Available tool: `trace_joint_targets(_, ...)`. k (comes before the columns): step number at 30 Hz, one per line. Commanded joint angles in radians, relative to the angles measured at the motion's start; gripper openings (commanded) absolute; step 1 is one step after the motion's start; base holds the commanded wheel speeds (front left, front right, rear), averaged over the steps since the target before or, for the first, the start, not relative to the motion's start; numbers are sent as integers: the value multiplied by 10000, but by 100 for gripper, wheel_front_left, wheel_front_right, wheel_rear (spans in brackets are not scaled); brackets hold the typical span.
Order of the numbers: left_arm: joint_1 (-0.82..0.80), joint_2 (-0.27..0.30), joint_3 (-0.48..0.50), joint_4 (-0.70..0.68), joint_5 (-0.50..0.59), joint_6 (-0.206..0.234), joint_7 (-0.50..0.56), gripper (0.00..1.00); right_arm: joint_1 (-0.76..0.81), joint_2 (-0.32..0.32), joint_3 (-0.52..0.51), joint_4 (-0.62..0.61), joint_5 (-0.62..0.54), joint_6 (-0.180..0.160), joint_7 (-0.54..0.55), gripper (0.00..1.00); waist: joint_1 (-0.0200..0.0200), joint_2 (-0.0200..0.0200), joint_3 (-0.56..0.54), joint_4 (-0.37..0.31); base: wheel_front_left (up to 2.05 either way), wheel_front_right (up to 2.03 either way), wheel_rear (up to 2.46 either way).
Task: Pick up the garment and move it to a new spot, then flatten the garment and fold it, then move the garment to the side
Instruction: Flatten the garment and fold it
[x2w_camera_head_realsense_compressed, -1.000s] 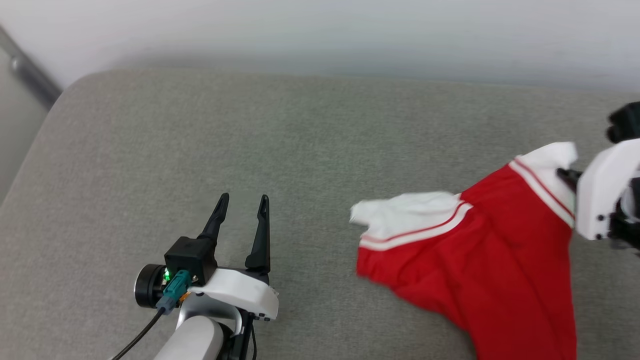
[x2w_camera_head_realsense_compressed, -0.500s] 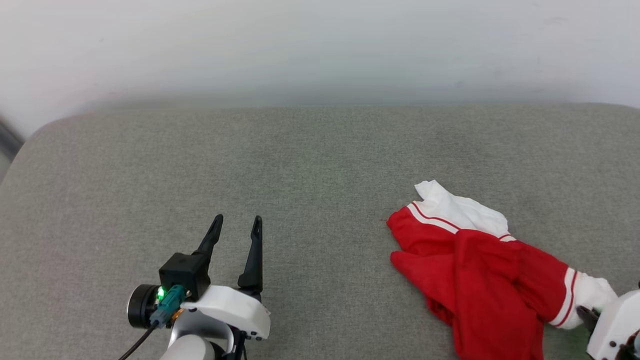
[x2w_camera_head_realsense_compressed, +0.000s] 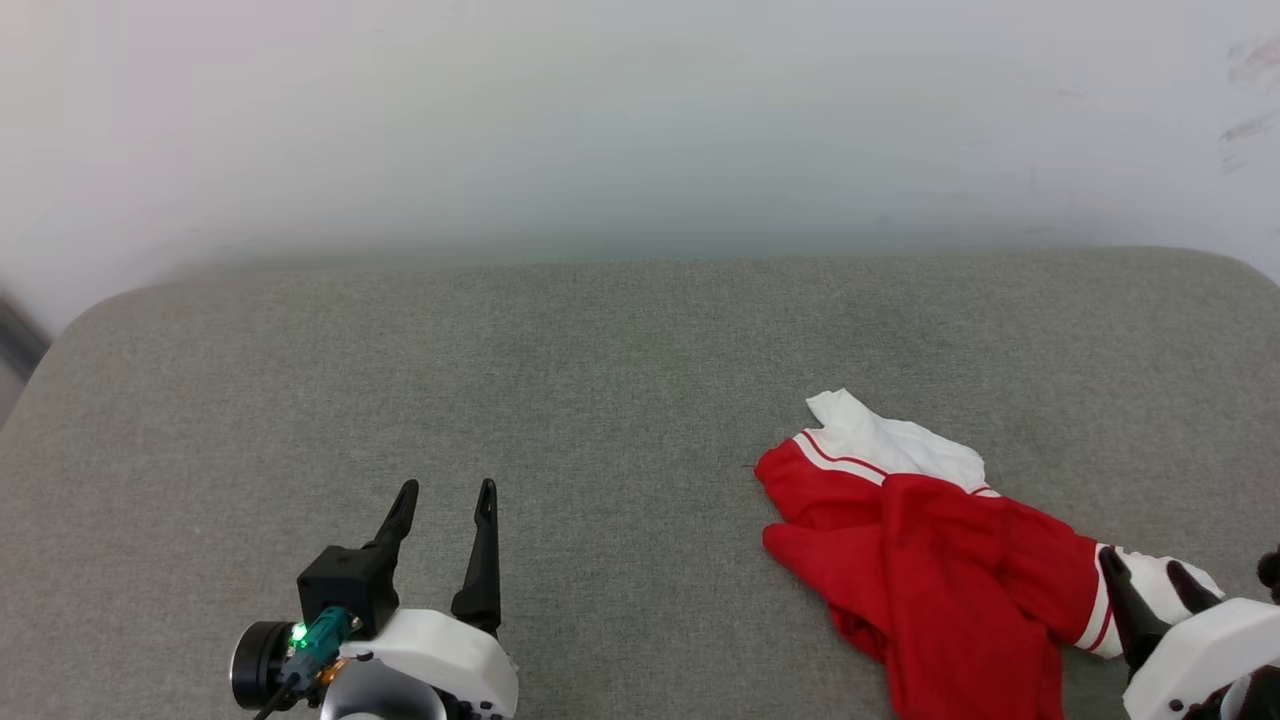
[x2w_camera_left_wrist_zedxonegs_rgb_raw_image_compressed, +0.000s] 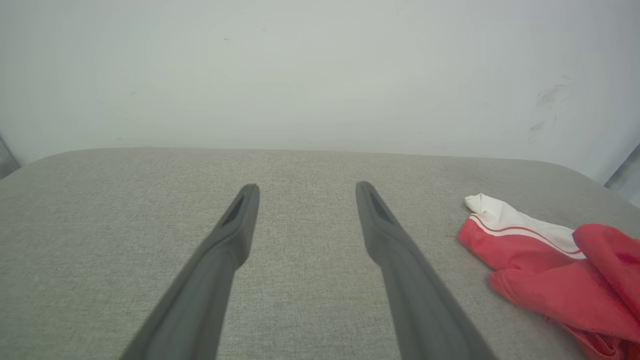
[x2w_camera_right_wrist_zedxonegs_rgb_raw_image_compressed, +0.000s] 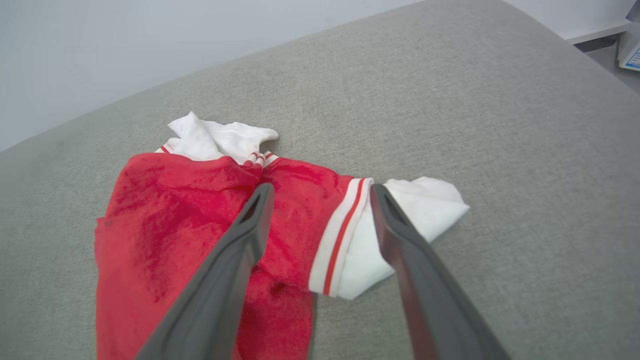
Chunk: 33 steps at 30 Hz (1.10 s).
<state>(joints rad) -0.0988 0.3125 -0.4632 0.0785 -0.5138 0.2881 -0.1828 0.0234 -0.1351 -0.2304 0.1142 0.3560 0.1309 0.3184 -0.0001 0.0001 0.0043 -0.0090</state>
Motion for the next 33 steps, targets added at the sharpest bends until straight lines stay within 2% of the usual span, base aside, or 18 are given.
trace_joint_targets(1, 103, 68, 9, -58, -28, 34, 32, 100, 1, -81, 155, -89, 137, -3, 193, 100, 1, -1, -8, -10, 0, 0, 0)
trace_joint_targets(7, -108, 107, -75, -222, 14, -18, 130, 100, -744, -629, 1030, -83, 756, -3, 2099, 100, 1, -1, 182, 113, 0, 0, 0)
trace_joint_targets(12, -449, -22, -304, -234, 102, -131, 146, 100, -1477, -1113, 1465, 175, 1057, -3, 3832, 100, 1, -1, 535, 548, 0, 0, 0)
trace_joint_targets(20, -1065, -282, -442, -62, 180, -304, -52, 100, -2562, -1436, 1850, 549, 878, -3, 5021, 100, 1, -1, 1364, 1155, 0, 0, 0)
trace_joint_targets(21, -1114, -288, -456, -20, 182, -328, -67, 100, -2574, -1471, 1923, 638, 843, -3, 5165, 78, 1, -1, 1418, 1204, 0, 0, 0)
trace_joint_targets(22, -1147, -301, -468, 23, 187, -333, -87, 100, -2664, -1511, 2005, 623, 822, -3, 5200, 22, 1, -1, 1448, 1234, 0, 0, 0)
trace_joint_targets(23, -1165, -323, -476, 53, 182, -341, -119, 100, -2757, -1522, 2010, 607, 832, -3, 5207, 0, 1, -1, 1466, 1250, 0, 0, 0)
trace_joint_targets(29, -1074, -332, -444, 288, 110, -312, -215, 100, -2932, -1520, 2591, -47, 736, -3, 4780, 0, 1, -1, 1234, 1185, 0, 0, 0)
trace_joint_targets(33, -986, -235, -450, 301, 93, -308, -172, 100, -3117, -1481, 3536, -829, 736, -3, 4474, 0, 1, -1, 969, 1036, 0, 0, 0)
